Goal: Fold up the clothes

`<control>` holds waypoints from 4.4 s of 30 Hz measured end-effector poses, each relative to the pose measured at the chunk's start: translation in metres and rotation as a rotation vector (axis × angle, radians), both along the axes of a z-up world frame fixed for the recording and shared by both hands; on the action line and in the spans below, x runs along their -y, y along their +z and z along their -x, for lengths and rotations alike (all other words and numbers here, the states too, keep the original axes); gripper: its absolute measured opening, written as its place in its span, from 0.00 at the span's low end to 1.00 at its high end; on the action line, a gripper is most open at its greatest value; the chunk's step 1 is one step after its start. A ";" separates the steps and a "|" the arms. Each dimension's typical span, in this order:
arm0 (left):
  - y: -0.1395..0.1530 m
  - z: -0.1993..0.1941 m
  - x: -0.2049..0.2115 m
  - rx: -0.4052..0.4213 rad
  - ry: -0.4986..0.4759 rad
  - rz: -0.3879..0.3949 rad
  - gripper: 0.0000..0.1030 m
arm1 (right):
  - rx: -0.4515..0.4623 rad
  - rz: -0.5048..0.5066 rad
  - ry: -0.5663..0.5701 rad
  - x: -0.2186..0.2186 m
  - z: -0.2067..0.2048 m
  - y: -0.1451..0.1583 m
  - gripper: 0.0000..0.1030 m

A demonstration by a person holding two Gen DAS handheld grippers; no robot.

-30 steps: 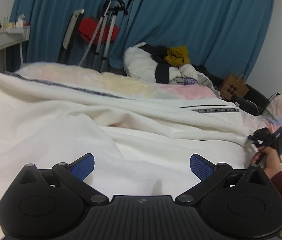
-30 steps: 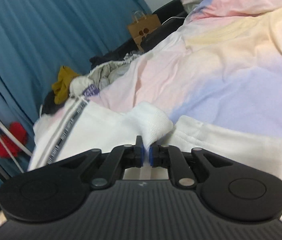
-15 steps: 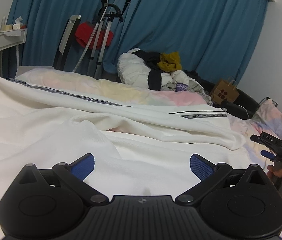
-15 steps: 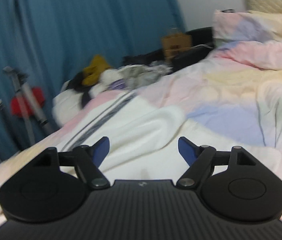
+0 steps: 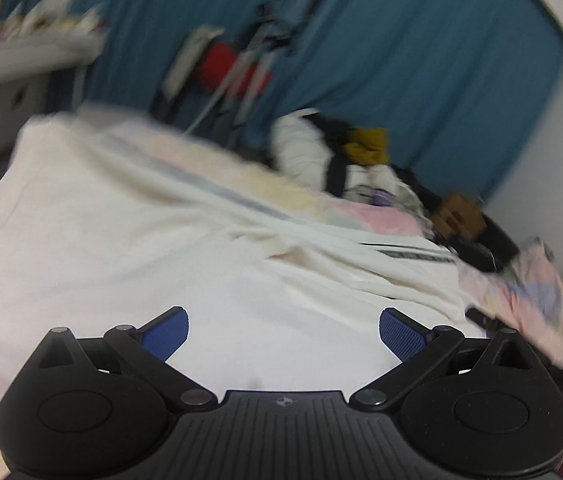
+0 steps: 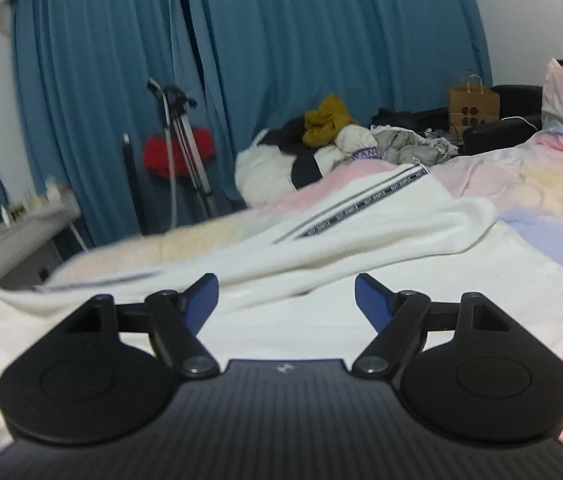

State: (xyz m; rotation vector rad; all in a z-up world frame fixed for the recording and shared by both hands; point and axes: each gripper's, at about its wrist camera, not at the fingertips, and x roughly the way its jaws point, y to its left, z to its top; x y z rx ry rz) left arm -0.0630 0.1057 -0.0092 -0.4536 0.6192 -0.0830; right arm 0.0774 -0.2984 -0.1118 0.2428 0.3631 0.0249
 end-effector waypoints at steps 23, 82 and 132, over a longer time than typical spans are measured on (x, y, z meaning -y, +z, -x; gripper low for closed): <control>-0.038 0.019 -0.178 -0.461 0.427 0.373 1.00 | -0.170 -0.220 -0.220 0.059 -0.036 -0.041 0.75; -0.079 0.050 -0.213 -0.106 0.590 0.846 0.07 | 0.005 -0.506 -0.731 0.199 0.002 -0.072 0.05; -0.098 -0.177 -0.227 -0.128 0.342 0.738 0.96 | -0.032 -0.766 -0.453 0.232 -0.151 -0.118 0.68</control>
